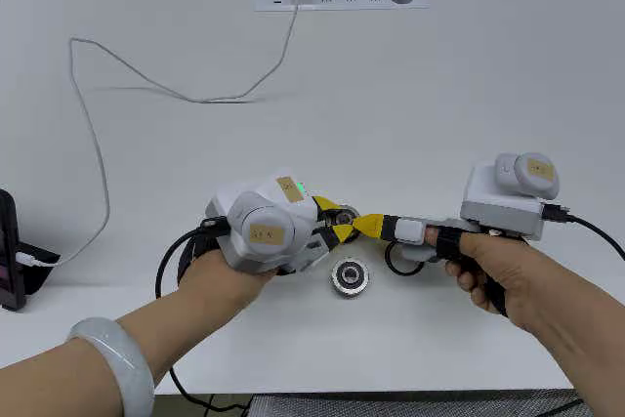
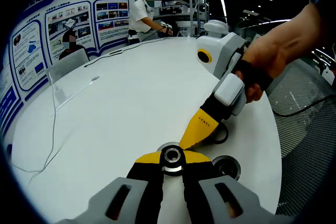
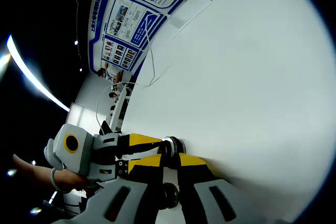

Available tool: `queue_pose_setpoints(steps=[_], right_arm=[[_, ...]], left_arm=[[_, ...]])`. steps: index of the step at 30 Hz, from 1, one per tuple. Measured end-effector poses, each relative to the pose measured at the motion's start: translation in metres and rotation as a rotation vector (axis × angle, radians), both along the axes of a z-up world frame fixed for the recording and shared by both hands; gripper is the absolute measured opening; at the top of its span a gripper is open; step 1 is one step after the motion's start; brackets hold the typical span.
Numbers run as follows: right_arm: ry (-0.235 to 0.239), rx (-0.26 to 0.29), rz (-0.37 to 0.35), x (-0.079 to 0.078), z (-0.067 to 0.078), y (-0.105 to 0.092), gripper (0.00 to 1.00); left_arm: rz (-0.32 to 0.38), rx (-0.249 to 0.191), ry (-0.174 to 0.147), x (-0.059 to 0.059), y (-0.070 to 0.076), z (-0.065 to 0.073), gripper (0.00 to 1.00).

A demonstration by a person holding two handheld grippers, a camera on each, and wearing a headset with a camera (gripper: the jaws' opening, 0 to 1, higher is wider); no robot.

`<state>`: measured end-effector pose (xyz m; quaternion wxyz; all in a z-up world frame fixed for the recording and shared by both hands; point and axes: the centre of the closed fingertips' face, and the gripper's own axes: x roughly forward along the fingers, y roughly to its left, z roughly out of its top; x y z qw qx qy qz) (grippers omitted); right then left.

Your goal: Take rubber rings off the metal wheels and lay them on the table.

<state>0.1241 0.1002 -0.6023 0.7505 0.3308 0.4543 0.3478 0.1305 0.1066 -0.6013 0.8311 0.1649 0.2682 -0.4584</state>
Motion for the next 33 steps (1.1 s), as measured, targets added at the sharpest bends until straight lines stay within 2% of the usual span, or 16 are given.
queue_pose_setpoints(steps=[6, 11, 21, 25, 27, 33], right_arm=[[0.004, 0.003, -0.011, 0.002, -0.001, 0.001, 0.13], [0.016, 0.031, -0.019, 0.001, 0.001, 0.003, 0.14], [-0.004, 0.046, -0.006, -0.003, 0.006, -0.001, 0.12], [-0.008, 0.030, -0.007, -0.002, 0.003, -0.003, 0.12], [-0.020, -0.003, 0.001, -0.001, -0.003, -0.006, 0.15], [-0.027, 0.005, -0.010, 0.005, -0.004, -0.006, 0.20]], left_arm=[[-0.001, 0.000, 0.000, 0.000, 0.000, -0.001, 0.13], [-0.002, -0.001, -0.001, 0.000, 0.000, -0.001, 0.13], [-0.005, -0.001, -0.004, 0.001, 0.001, -0.002, 0.13], [-0.004, -0.002, -0.003, 0.001, 0.001, -0.002, 0.13], [-0.005, -0.001, -0.004, 0.000, 0.001, -0.002, 0.13], [-0.003, -0.004, -0.004, 0.000, 0.001, -0.003, 0.13]])
